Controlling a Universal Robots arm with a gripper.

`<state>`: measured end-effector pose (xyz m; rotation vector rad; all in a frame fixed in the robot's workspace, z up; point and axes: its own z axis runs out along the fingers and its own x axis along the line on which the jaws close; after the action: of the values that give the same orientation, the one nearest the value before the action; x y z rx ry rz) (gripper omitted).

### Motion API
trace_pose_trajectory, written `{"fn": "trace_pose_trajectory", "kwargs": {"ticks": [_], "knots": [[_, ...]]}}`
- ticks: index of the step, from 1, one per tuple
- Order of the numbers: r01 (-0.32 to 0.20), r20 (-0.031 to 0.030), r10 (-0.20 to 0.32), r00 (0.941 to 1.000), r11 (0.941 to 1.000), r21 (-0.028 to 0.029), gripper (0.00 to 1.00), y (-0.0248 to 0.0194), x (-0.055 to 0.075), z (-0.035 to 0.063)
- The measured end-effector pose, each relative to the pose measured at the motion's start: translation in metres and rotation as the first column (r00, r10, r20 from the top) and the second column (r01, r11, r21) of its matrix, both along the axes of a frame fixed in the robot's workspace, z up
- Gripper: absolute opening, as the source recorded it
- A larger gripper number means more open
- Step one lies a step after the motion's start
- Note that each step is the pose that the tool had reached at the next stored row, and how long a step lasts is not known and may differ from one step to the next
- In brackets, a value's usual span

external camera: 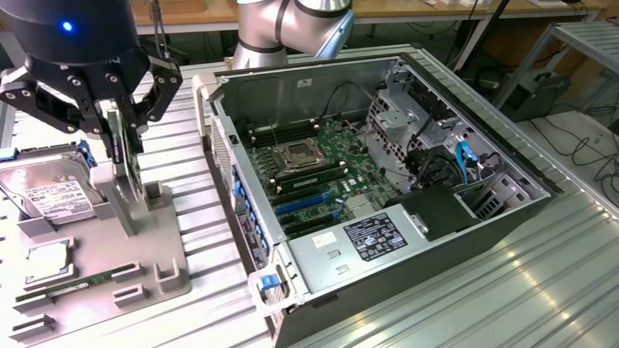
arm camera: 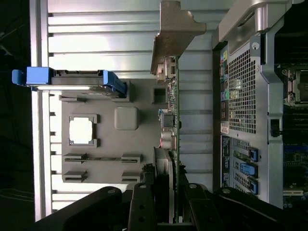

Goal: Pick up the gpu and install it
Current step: 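Pick up the gpu and move the gpu toward the slot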

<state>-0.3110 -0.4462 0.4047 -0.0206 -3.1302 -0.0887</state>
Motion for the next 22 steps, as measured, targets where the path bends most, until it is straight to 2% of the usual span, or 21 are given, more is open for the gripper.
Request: {"fn": "trace_pose_trajectory", "kwargs": {"ticks": [1,9,12,16,22], "knots": [[0.000,0.0000,0.000,1.0000,1.0000,0.0002,0.28,0.0000,0.000,0.0062],[0.000,0.0000,0.000,1.0000,1.0000,0.0008,0.28,0.0000,0.000,0.0266],[0.000,0.0000,0.000,1.0000,1.0000,0.0009,0.28,0.0000,0.000,0.0388],[0.000,0.0000,0.000,1.0000,1.0000,0.0009,0.28,0.0000,0.000,0.0495],[0.000,-0.0001,0.000,1.0000,1.0000,0.0010,0.28,0.0000,0.000,0.0511]]}}
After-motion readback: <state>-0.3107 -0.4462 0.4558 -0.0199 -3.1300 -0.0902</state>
